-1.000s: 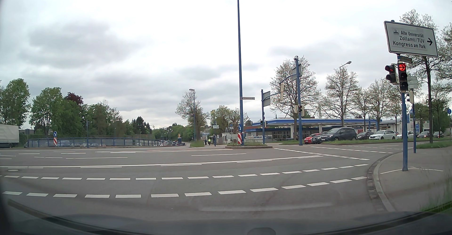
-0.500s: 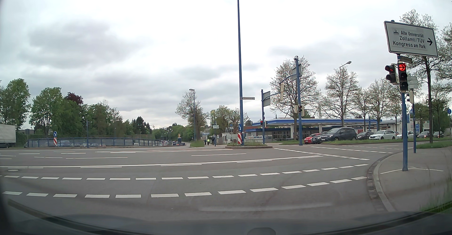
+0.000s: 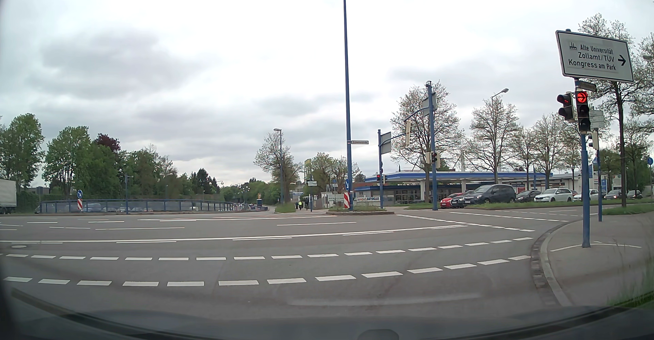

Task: Follow the waypoints while adhering to traffic rules and regulations

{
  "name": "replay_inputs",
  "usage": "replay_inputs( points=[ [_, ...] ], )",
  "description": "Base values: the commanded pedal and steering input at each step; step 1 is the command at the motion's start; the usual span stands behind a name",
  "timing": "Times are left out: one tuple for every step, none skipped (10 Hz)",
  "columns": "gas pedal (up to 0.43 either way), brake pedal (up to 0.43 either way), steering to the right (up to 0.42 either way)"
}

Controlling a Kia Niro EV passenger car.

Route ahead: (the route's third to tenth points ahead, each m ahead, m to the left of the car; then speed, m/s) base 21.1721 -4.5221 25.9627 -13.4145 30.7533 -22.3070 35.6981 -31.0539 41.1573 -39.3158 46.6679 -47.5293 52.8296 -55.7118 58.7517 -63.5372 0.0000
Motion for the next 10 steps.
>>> replay_inputs(
  points=[
    [0.0,0.244,0.033],
    [0.0,0.244,0.033],
    [0.0,0.244,0.033],
    [0.0,0.244,0.033],
    [0.0,0.244,0.033],
    [0.0,0.244,0.033],
    [0.0,0.244,0.033],
    [0.0,0.244,0.033],
    [0.0,0.244,0.033],
    [0.0,0.244,0.033]
  ],
)
